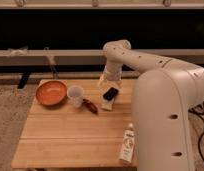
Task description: Place the white sponge in the ceramic cup
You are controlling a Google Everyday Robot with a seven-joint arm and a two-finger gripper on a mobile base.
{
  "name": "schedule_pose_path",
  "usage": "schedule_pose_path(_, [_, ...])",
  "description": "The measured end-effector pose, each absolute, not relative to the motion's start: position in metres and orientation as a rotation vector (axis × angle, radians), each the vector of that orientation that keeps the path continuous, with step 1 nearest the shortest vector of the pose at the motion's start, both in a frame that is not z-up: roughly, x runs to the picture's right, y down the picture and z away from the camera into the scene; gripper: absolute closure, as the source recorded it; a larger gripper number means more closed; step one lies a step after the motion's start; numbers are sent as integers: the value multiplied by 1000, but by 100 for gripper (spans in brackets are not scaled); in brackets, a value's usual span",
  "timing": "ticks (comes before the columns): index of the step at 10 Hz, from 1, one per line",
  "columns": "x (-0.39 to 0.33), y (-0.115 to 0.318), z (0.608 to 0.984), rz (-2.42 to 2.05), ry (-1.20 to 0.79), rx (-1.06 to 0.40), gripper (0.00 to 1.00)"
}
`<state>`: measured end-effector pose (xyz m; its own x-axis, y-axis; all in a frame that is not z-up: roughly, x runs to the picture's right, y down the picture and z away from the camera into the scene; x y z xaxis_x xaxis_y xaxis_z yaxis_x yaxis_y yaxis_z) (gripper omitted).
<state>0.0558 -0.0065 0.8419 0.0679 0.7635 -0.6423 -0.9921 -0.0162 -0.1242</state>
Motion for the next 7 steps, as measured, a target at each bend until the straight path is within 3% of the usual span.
schedule_pose_path(7, [37,72,873,1449,577,-578,20])
